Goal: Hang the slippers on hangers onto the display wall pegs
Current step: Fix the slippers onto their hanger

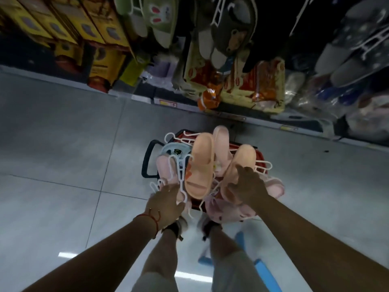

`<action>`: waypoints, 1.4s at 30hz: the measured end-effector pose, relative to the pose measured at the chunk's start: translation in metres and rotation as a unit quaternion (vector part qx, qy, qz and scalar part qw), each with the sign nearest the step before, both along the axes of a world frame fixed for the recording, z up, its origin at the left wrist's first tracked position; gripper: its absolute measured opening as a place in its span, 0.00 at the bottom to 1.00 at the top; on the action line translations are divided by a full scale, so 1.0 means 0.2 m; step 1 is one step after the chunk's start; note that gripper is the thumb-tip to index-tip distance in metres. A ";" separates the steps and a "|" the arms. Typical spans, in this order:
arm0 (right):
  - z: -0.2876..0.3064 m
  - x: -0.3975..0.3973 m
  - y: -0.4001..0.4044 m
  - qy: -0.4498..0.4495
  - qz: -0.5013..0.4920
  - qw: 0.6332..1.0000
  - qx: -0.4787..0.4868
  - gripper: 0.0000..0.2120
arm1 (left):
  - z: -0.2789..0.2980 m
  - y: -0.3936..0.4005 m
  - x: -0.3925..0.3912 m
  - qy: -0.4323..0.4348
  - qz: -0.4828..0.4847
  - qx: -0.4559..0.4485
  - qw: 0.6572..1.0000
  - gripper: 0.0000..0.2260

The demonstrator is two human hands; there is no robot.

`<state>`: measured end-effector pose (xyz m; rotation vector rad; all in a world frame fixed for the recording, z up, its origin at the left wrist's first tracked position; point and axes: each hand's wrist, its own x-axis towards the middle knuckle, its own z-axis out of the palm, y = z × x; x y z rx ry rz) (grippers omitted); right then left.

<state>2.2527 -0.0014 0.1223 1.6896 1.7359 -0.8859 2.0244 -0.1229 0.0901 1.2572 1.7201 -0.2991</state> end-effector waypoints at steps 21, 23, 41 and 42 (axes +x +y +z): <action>-0.43 0.10 -0.05 0.010 -0.099 0.985 0.141 0.35 | -0.58 -0.01 0.17 0.026 0.247 0.107 0.963 0.41; -0.44 0.13 -0.06 0.033 -0.078 0.984 0.154 0.29 | -0.60 -0.01 0.22 0.057 0.191 0.145 0.969 0.49; -0.03 0.16 -0.17 0.198 -0.197 0.956 0.087 0.17 | -0.61 0.17 0.18 0.152 -0.057 0.263 0.951 0.46; -0.01 0.16 -0.17 0.198 -0.192 0.958 0.078 0.19 | -0.61 0.19 0.18 0.142 -0.066 0.249 0.956 0.46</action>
